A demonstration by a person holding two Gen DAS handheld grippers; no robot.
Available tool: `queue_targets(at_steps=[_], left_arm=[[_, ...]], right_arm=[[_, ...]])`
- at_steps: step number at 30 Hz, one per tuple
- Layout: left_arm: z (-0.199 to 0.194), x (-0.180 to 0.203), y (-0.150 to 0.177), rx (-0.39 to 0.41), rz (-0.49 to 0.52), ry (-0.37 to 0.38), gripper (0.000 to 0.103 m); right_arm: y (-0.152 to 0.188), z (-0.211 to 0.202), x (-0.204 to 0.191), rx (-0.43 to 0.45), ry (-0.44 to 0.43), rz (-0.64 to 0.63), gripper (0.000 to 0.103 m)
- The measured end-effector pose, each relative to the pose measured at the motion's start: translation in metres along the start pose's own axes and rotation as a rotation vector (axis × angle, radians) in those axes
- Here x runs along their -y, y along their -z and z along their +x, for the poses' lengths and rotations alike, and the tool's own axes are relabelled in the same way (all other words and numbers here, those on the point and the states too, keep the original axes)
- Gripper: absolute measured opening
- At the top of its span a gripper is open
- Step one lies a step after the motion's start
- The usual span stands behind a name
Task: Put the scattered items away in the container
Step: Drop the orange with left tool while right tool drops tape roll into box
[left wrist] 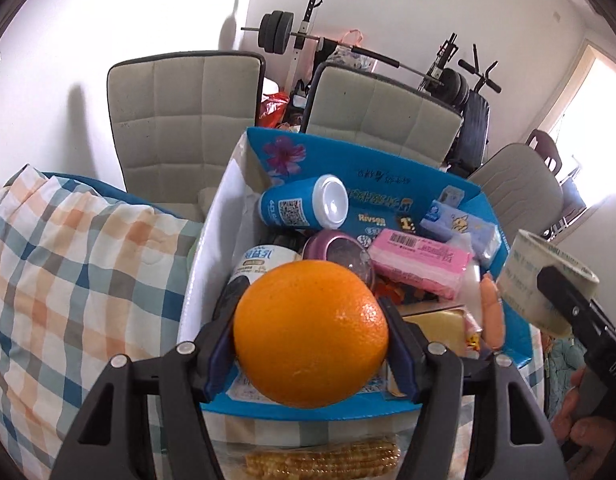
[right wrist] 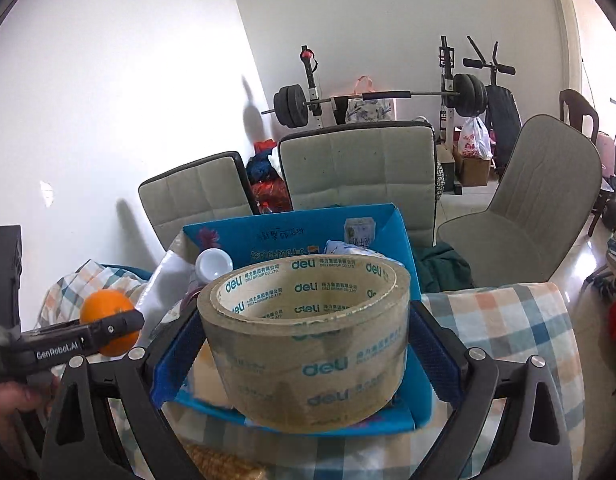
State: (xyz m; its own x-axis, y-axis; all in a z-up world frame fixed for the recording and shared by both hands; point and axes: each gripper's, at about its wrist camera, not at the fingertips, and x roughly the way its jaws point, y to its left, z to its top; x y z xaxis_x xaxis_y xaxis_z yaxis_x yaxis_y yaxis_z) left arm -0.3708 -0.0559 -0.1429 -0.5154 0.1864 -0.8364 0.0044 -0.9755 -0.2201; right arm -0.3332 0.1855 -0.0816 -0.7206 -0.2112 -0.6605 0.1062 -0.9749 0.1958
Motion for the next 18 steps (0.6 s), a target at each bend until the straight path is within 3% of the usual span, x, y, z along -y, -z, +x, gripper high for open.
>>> queue_targets(at_steps=[3, 9, 12, 15, 17, 18], left_arm=[[0.027, 0.0, 0.013, -0.03, 0.026, -0.012, 0.066], [0.028, 0.007, 0.024, 0.007, 0.079, -0.034, 0.067], [0.027, 0.009, 0.025, -0.001, 0.092, -0.046, 0.067], [0.024, 0.01, 0.027, -0.007, 0.084, -0.051, 0.072], [0.019, 0.011, 0.027, -0.003, 0.075, -0.059, 0.085], [0.014, 0.012, 0.027, 0.004, 0.07, -0.06, 0.085]], right_arm=[[0.005, 0.03, 0.004, -0.03, -0.003, 0.003, 0.098], [0.035, 0.042, 0.005, -0.067, -0.023, -0.002, 0.099], [0.048, 0.052, 0.014, -0.154, -0.005, 0.023, 0.099], [0.05, 0.051, 0.025, -0.183, -0.008, 0.043, 0.099], [0.048, 0.047, 0.026, -0.19, -0.011, 0.032, 0.099], [0.047, 0.043, 0.026, -0.187, -0.007, 0.024, 0.099]])
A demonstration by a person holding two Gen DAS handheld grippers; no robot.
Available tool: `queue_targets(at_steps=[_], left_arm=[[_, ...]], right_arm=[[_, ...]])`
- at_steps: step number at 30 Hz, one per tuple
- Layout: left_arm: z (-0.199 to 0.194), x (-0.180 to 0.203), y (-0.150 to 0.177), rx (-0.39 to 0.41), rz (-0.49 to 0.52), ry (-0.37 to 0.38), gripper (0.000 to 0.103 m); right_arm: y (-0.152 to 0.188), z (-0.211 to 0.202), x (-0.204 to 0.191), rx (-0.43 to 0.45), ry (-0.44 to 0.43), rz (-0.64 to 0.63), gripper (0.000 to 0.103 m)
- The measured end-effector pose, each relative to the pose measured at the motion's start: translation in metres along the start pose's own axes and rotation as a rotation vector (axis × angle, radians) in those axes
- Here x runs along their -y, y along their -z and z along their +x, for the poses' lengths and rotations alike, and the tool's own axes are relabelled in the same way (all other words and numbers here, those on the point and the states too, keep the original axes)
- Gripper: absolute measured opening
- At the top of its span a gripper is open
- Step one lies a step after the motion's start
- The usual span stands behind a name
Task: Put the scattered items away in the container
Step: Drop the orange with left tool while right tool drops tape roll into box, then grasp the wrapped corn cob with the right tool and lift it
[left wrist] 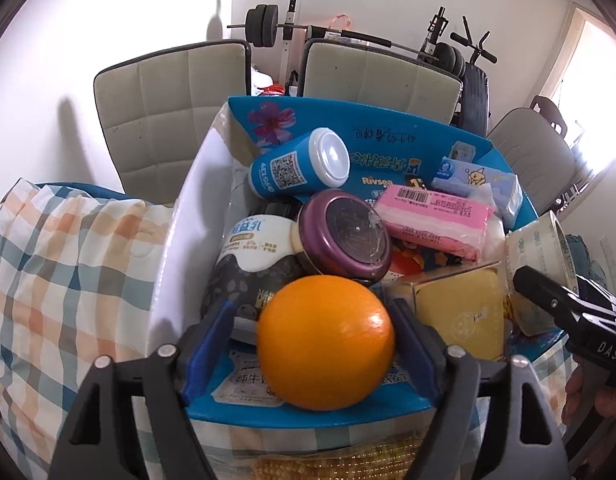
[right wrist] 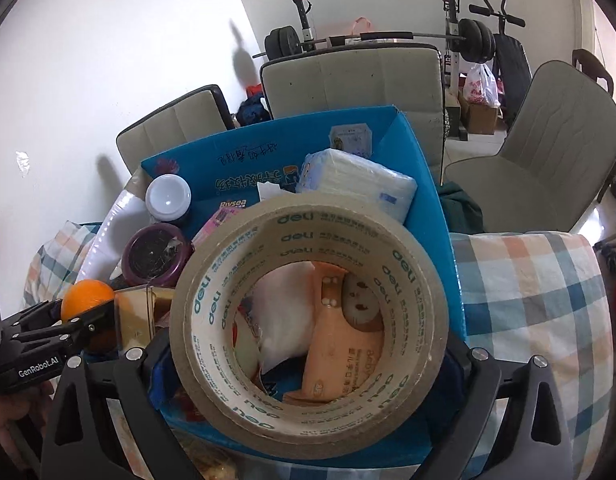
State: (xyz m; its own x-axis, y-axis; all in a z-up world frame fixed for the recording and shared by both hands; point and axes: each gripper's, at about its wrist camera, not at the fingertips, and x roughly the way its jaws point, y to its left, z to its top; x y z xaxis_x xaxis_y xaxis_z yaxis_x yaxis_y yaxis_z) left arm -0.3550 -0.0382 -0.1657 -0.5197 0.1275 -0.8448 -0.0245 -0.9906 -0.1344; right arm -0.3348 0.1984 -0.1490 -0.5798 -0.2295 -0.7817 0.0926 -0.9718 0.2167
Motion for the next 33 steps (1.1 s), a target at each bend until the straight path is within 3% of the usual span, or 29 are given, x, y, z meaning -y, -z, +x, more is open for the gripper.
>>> queue_targets(at_steps=[4, 8, 11, 14, 17, 20, 24, 28, 29, 33], left_arm=[[-0.018, 0.002, -0.002, 0.003, -0.011, -0.032, 0.093], [-0.034, -0.005, 0.004, -0.023, -0.038, -0.077, 0.093], [-0.048, -0.018, 0.02, -0.02, -0.068, -0.095, 0.098], [-0.06, -0.034, 0.041, -0.017, -0.117, -0.119, 0.103], [-0.064, -0.051, 0.064, -0.04, -0.158, -0.156, 0.103], [-0.062, -0.068, 0.087, -0.07, -0.204, -0.189, 0.103], [-0.059, -0.085, 0.112, -0.118, -0.229, -0.237, 0.103], [-0.06, -0.095, 0.128, -0.135, -0.254, -0.253, 0.103], [-0.061, -0.095, 0.13, -0.138, -0.259, -0.254, 0.103], [-0.066, -0.094, 0.138, -0.135, -0.265, -0.251, 0.103]], right_arm=[[-0.005, -0.022, 0.002, 0.028, -0.007, -0.015, 0.099], [-0.01, -0.049, 0.0, 0.049, -0.023, -0.059, 0.099], [-0.006, -0.078, -0.017, 0.098, -0.046, -0.176, 0.099], [0.009, -0.096, -0.051, 0.087, -0.1, -0.359, 0.099], [0.038, -0.086, -0.092, -0.022, -0.172, -0.554, 0.099], [0.076, -0.047, -0.133, -0.181, -0.197, -0.757, 0.099], [0.112, 0.014, -0.166, -0.335, -0.168, -0.889, 0.083], [0.129, 0.058, -0.181, -0.417, -0.104, -0.92, 0.082], [0.131, 0.067, -0.181, -0.451, -0.098, -0.905, 0.073], [0.136, 0.065, -0.168, -0.518, -0.095, -0.81, 0.059]])
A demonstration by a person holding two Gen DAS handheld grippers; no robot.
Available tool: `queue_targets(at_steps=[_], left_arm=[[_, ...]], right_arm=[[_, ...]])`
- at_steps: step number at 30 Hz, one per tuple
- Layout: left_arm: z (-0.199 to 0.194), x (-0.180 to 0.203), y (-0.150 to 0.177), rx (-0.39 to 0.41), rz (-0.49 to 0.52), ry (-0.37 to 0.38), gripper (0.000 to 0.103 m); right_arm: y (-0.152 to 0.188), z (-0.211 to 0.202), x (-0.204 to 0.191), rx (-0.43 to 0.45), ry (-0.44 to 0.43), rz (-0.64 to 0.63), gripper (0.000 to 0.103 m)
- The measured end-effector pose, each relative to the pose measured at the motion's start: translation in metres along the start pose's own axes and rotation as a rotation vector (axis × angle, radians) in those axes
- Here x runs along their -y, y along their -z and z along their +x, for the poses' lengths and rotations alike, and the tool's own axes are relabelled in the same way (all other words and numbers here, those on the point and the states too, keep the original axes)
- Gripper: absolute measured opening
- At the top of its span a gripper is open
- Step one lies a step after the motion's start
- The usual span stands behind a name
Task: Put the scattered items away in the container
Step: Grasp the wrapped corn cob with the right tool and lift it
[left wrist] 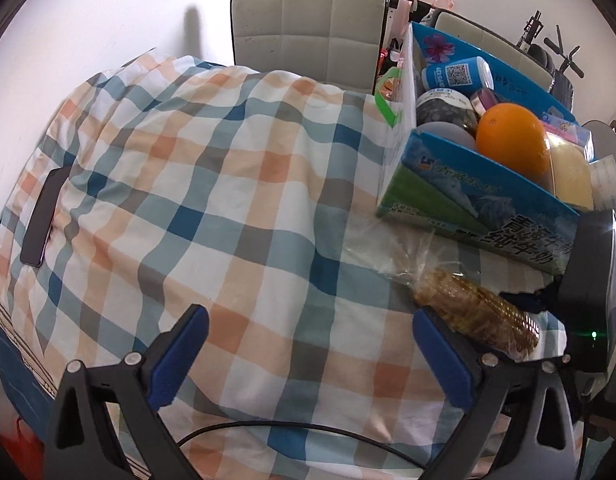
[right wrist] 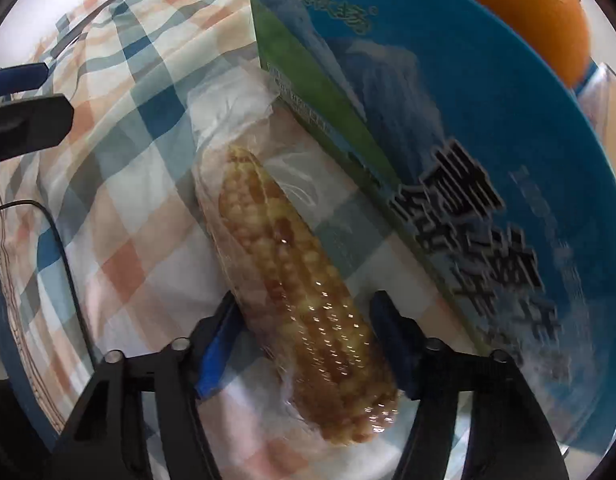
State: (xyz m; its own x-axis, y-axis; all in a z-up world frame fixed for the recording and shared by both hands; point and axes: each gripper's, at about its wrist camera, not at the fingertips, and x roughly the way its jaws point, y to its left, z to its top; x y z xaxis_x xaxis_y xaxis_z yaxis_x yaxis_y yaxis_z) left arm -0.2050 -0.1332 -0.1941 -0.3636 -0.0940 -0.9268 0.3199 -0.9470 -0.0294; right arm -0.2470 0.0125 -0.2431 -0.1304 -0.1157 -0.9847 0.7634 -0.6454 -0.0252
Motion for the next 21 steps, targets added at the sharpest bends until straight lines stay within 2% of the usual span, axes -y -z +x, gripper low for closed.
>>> queue_targets(at_steps=[2, 4, 6, 10, 11, 13, 14, 19, 21], left_arm=[[-0.003, 0.001, 0.001, 0.004, -0.004, 0.008, 0.103], [-0.003, 0.003, 0.003, 0.004, -0.007, 0.014, 0.103], [-0.002, 0.007, 0.003, -0.002, -0.002, 0.016, 0.103], [-0.002, 0.017, 0.0, -0.003, 0.027, 0.01, 0.103], [-0.004, 0.02, -0.001, 0.001, 0.034, 0.01, 0.103], [-0.008, 0.023, -0.004, 0.013, 0.042, 0.017, 0.103], [-0.011, 0.025, -0.006, 0.019, 0.047, 0.022, 0.103], [-0.022, 0.036, -0.014, 0.043, 0.066, 0.036, 0.103], [-0.024, 0.04, -0.016, 0.048, 0.07, 0.04, 0.103]], right_arm=[[0.018, -0.003, 0.0, -0.069, -0.018, 0.059, 0.055], [0.039, -0.008, 0.0, -0.093, -0.067, 0.129, 0.054], [0.049, -0.012, 0.0, -0.072, -0.057, 0.161, 0.055], [0.045, -0.003, 0.001, -0.042, -0.057, 0.228, 0.061], [0.044, 0.001, -0.001, -0.038, -0.026, 0.226, 0.064], [0.045, 0.002, -0.009, -0.029, 0.035, 0.214, 0.062], [0.047, 0.001, -0.009, -0.026, 0.035, 0.228, 0.056], [0.073, -0.007, -0.001, 0.026, 0.005, 0.351, 0.055], [0.088, -0.013, 0.007, 0.06, -0.047, 0.431, 0.054]])
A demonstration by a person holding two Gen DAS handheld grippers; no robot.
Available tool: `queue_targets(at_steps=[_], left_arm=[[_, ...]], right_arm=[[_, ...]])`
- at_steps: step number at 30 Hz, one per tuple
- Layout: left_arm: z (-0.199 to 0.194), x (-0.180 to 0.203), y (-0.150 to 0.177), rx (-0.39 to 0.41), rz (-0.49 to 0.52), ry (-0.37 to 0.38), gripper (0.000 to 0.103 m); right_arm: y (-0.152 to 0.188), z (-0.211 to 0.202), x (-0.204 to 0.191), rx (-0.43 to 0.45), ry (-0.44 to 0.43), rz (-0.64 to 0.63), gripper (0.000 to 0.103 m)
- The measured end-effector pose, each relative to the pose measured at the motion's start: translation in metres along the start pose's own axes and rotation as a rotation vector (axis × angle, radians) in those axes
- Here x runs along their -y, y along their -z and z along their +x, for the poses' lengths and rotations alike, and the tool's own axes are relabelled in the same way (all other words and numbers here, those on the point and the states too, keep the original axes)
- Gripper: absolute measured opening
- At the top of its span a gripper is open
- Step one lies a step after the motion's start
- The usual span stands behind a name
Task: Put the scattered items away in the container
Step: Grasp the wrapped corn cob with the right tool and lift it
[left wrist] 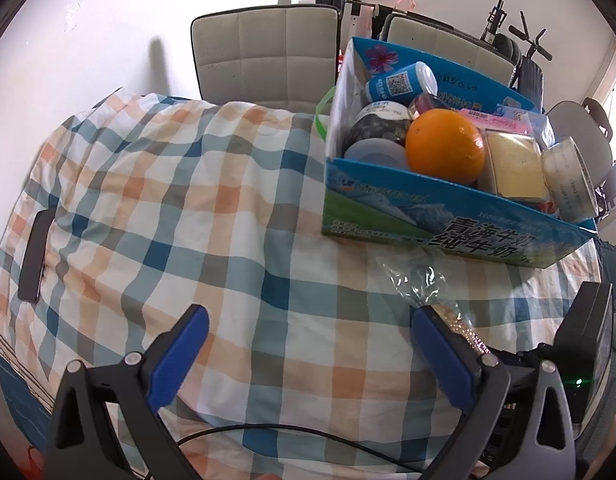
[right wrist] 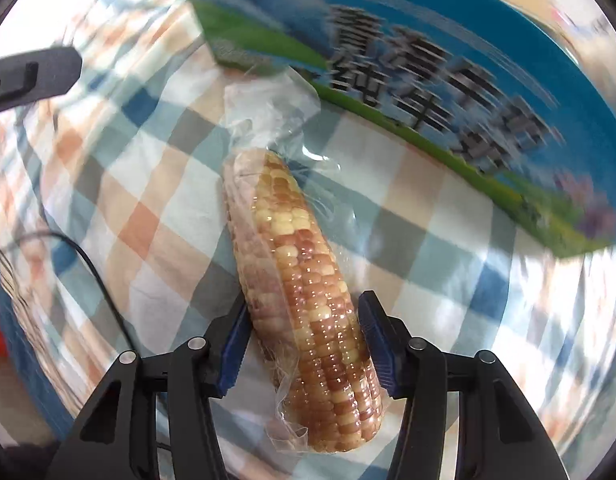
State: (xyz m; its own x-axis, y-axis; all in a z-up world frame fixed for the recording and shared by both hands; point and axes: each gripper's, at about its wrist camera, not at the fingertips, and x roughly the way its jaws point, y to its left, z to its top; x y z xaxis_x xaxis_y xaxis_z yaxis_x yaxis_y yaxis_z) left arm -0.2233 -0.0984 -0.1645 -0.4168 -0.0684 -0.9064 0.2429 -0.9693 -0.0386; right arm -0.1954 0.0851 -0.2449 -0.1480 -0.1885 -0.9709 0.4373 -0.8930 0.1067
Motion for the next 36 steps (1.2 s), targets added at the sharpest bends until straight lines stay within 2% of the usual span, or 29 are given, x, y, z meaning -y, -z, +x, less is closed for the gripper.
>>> queue_targets(at_steps=[7, 8, 10, 11, 12, 15, 16, 17, 18, 20, 21, 22, 23, 26, 29, 33, 36], left_arm=[[-0.004, 0.01, -0.007, 0.009, 0.011, 0.015, 0.103], [-0.004, 0.011, -0.008, 0.01, 0.012, 0.016, 0.103], [-0.003, 0.013, -0.01, 0.011, 0.013, 0.018, 0.103], [-0.003, 0.014, -0.011, 0.01, 0.013, 0.018, 0.103], [-0.002, 0.014, -0.012, 0.008, 0.011, 0.019, 0.103], [-0.001, 0.015, -0.012, 0.006, 0.006, 0.015, 0.103], [0.0, 0.015, -0.012, 0.007, 0.006, 0.012, 0.103], [0.0, 0.014, -0.011, 0.006, 0.003, 0.011, 0.103], [0.002, 0.012, -0.01, 0.001, -0.003, 0.009, 0.103], [0.005, 0.008, -0.008, -0.009, -0.018, 0.004, 0.103], [0.006, 0.006, -0.006, -0.012, -0.027, 0.001, 0.103], [0.006, 0.002, -0.005, -0.014, -0.038, -0.015, 0.101], [0.007, -0.003, -0.004, -0.013, -0.051, -0.023, 0.103], [0.01, -0.014, -0.002, -0.032, -0.085, -0.022, 0.103], [0.008, -0.02, 0.0, -0.023, -0.087, -0.037, 0.103], [0.005, -0.023, 0.002, -0.017, -0.09, -0.039, 0.103], [0.004, -0.022, 0.002, -0.016, -0.086, -0.044, 0.103]], right_arm=[[0.028, -0.03, 0.044, 0.086, -0.254, 0.268, 0.047], [0.018, -0.032, 0.046, 0.091, -0.28, 0.289, 0.043], [0.02, -0.04, 0.044, 0.115, -0.353, 0.326, 0.03], [0.014, -0.042, 0.033, 0.113, -0.367, 0.325, 0.029], [0.009, -0.043, 0.026, 0.098, -0.343, 0.288, 0.03], [-0.01, -0.042, 0.006, 0.095, -0.183, 0.175, 0.031], [-0.02, -0.039, -0.001, 0.067, -0.183, 0.167, 0.032], [-0.027, -0.034, -0.005, 0.036, -0.204, 0.172, 0.039], [-0.03, -0.026, -0.008, 0.0, -0.21, 0.171, 0.051], [-0.032, -0.01, -0.013, -0.076, -0.187, 0.149, 0.062], [-0.031, 0.001, -0.019, -0.119, -0.151, 0.115, 0.062], [-0.032, 0.006, -0.028, -0.119, -0.119, 0.078, 0.065], [-0.033, 0.006, -0.036, -0.107, -0.079, 0.035, 0.065], [-0.035, -0.003, -0.046, -0.072, 0.0, -0.025, 0.051], [-0.027, -0.016, -0.03, -0.008, -0.069, 0.072, 0.049], [-0.011, -0.031, 0.012, 0.076, -0.296, 0.308, 0.048], [0.001, -0.032, 0.036, 0.116, -0.441, 0.437, 0.046]])
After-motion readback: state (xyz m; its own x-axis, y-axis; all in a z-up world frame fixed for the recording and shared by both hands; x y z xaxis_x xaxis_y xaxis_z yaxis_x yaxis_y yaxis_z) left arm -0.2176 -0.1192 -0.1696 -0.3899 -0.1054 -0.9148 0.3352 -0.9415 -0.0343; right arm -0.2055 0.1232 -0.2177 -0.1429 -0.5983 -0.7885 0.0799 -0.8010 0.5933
